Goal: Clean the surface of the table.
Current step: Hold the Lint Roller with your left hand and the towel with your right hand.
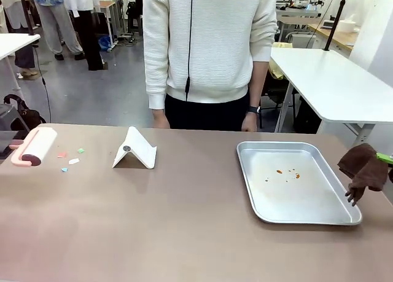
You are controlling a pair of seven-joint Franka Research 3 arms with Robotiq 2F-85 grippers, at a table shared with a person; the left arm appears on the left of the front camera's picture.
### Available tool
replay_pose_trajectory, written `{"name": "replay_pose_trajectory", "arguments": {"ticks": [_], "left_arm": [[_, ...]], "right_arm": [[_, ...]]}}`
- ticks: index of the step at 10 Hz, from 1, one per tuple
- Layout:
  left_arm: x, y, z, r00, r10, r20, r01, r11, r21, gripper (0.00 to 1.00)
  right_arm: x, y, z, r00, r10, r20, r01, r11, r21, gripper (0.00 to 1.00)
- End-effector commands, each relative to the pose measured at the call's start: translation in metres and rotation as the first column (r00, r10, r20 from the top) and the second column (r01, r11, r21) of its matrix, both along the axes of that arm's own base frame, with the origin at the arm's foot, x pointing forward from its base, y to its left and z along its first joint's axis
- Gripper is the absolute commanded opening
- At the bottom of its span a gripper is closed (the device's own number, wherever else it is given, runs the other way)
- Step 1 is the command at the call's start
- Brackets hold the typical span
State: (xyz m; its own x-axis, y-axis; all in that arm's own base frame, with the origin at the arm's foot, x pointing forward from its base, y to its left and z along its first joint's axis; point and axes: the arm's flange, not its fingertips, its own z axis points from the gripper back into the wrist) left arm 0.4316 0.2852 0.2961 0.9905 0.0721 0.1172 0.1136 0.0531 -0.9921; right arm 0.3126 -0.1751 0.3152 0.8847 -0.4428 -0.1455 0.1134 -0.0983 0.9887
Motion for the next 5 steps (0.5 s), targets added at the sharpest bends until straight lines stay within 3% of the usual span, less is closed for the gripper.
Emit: {"name": "replay_pose_trajectory", "arguments": {"ticks": [1, 5], "left_arm": [[-0.0106, -0.0061, 0.0081, 0.999, -0.011, 0.044, 0.010, 1.000, 0.020, 0.00], [-0.0106, -0.0061, 0.0081, 0.999, -0.011, 0.044, 0.010, 1.000, 0.020, 0.00]], "right_arm": [[-0.0089, 0.0079, 0.0096, 0.999, 0.039, 0.011, -0.039, 0.999, -0.025, 0.00], [-0.0089, 0.0079, 0.0096, 0.999, 0.039, 0.011, -0.039, 0.999, -0.025, 0.00]]}}
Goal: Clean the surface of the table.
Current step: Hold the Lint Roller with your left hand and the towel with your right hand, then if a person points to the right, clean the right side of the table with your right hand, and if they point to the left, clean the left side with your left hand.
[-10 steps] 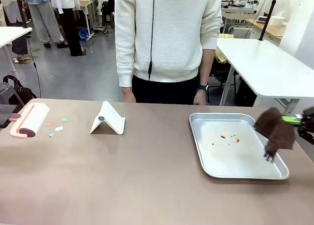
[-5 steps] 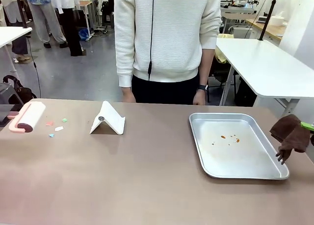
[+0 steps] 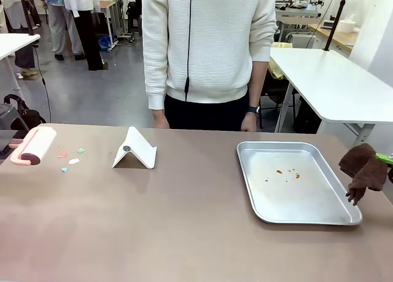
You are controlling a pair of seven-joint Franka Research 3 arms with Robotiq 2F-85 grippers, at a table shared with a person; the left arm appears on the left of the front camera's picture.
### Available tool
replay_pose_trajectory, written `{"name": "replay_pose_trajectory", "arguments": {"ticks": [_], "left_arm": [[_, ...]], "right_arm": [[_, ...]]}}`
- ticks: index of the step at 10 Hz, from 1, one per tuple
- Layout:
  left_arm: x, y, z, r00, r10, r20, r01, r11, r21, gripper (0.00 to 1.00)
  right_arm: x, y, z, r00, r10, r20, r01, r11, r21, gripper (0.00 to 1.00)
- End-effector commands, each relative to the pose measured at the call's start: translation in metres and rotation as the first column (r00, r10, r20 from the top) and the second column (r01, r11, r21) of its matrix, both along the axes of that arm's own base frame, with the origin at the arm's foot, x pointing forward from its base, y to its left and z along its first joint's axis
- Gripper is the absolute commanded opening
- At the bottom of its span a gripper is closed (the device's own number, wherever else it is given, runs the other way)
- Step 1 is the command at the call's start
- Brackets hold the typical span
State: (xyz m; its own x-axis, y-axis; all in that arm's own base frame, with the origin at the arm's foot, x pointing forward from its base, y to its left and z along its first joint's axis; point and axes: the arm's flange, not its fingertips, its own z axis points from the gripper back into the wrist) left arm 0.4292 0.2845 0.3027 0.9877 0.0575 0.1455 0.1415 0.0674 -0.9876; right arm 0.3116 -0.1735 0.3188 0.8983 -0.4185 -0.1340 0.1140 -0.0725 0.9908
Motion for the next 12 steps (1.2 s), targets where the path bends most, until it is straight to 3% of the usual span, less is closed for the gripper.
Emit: {"name": "replay_pose_trajectory", "arguments": {"ticks": [1, 12], "left_arm": [[-0.0082, -0.0055, 0.0015, 1.000, 0.002, 0.016, -0.002, 1.000, 0.003, 0.00], [-0.0082, -0.0055, 0.0015, 1.000, 0.002, 0.016, -0.002, 1.000, 0.003, 0.00]], "right_arm": [[-0.0079, 0.0063, 0.0060, 1.000, 0.009, 0.009, -0.009, 1.000, -0.002, 0.00], [-0.0079, 0.0063, 0.0060, 1.000, 0.009, 0.009, -0.009, 1.000, -0.002, 0.00]]}}
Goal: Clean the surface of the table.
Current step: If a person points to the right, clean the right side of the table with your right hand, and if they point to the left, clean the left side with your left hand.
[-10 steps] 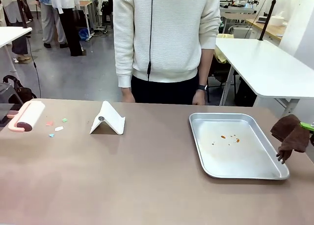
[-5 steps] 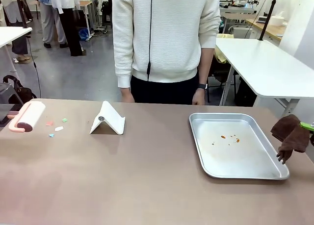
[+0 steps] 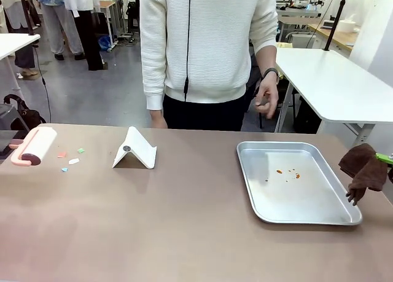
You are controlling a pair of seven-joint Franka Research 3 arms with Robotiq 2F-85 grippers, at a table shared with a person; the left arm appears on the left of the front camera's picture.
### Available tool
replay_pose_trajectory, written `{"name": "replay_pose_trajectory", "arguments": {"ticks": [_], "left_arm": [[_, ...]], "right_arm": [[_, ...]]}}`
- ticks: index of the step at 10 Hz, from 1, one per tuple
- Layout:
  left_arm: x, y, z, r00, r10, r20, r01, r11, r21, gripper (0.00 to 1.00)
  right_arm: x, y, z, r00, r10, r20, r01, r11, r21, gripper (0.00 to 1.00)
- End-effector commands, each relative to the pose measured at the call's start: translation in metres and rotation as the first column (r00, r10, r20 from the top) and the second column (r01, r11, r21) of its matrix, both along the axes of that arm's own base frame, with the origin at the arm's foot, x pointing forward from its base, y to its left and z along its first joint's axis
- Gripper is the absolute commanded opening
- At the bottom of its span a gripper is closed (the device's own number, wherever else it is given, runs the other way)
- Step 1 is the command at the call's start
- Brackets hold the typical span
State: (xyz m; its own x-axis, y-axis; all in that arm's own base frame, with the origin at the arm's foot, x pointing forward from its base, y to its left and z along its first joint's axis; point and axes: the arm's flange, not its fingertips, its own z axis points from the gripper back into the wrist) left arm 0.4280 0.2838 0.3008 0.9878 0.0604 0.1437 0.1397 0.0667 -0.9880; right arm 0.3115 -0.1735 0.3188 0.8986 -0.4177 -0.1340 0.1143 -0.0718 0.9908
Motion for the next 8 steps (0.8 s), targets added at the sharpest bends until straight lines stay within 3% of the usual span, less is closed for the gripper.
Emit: {"name": "replay_pose_trajectory", "arguments": {"ticks": [1, 8], "left_arm": [[-0.0070, -0.0047, 0.0034, 1.000, -0.001, 0.018, 0.001, 1.000, 0.004, 0.00], [-0.0070, -0.0047, 0.0034, 1.000, -0.001, 0.018, 0.001, 1.000, 0.004, 0.00]], "right_arm": [[-0.0078, 0.0063, 0.0059, 1.000, 0.008, 0.009, -0.008, 1.000, -0.002, 0.00], [-0.0078, 0.0063, 0.0059, 1.000, 0.008, 0.009, -0.008, 1.000, -0.002, 0.00]]}}
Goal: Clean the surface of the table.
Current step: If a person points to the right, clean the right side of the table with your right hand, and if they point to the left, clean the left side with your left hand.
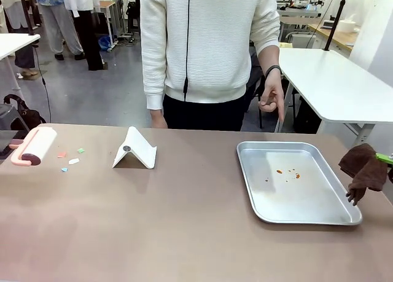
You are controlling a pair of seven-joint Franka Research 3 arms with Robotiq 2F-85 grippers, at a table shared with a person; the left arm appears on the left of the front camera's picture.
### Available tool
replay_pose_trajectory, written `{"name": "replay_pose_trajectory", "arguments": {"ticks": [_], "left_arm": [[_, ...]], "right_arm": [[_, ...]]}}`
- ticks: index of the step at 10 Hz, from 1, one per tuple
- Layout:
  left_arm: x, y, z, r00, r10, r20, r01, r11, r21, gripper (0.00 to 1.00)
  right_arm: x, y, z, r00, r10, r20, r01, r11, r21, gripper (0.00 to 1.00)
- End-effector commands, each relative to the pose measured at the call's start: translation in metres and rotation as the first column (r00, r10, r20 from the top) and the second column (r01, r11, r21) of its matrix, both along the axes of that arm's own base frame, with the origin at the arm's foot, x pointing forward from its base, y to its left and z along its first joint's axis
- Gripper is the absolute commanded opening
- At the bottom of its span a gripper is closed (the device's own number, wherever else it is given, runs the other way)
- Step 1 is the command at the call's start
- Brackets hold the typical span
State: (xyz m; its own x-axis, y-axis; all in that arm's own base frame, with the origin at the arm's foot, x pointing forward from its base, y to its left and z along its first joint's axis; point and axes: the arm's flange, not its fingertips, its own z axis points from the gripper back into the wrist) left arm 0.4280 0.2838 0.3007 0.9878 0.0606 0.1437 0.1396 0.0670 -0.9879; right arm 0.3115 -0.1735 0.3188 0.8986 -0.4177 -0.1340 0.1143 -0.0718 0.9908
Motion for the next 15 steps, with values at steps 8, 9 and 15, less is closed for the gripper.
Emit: {"name": "replay_pose_trajectory", "arguments": {"ticks": [8, 9, 15], "left_arm": [[-0.007, -0.005, 0.003, 1.000, -0.001, 0.018, 0.001, 1.000, 0.004, 0.00], [-0.007, -0.005, 0.003, 1.000, -0.001, 0.018, 0.001, 1.000, 0.004, 0.00], [-0.007, -0.005, 0.003, 1.000, -0.001, 0.018, 0.001, 1.000, 0.004, 0.00]], "right_arm": [[0.091, 0.081, 0.061, 0.976, 0.219, 0.008, -0.170, 0.779, -0.603, 0.09], [0.105, 0.088, 0.062, 0.968, 0.249, -0.021, -0.202, 0.730, -0.652, 0.09], [0.166, 0.133, 0.017, 0.994, 0.081, -0.080, -0.107, 0.428, -0.897, 0.09]]}}
